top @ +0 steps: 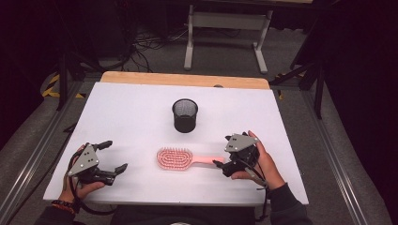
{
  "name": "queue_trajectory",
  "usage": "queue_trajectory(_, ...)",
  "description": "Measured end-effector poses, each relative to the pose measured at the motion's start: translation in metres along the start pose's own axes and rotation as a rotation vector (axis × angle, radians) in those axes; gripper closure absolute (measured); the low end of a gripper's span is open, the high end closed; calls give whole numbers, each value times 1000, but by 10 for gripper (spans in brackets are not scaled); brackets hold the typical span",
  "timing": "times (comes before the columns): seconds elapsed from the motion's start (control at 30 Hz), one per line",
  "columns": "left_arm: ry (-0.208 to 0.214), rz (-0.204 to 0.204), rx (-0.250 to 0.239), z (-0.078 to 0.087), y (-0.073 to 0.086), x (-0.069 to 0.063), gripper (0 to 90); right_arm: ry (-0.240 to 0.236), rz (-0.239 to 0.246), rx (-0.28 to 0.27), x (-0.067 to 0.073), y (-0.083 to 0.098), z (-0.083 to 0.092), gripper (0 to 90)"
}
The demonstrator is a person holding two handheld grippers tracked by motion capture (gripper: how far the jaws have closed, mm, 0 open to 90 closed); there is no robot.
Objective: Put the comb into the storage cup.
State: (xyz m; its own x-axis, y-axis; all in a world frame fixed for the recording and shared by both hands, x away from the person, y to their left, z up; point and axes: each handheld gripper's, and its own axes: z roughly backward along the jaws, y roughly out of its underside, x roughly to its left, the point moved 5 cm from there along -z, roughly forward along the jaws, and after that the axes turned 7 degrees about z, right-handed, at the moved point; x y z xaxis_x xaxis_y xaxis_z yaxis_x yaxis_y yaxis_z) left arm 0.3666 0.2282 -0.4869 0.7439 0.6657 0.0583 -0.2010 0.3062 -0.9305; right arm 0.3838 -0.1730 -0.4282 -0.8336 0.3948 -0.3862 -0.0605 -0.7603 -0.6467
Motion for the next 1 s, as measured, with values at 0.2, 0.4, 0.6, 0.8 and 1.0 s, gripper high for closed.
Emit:
queue_trajectory(0.2, 8, 3, 7, -1, 1, -1, 61, -41, 44, 38, 5, -7, -13, 115)
queue_trajectory(0.4, 5, -1, 9, -1, 1, 0, 60, -91, 70, 72, 9, -12, -21, 135)
queue_trajectory(0.6, 14, -7, 13, -2, 1, -1, 59, -120, 87, 94, 14, -16, -30, 135)
queue_trajectory(0.8, 23, -6, 21, -4, 3, -1, 59, -149, 91, 114, 16, -20, -40, 154)
queue_trajectory(1.0, 27, -9, 26, -4, 3, -3, 59, -174, 102, 178, 17, -24, -53, 194)
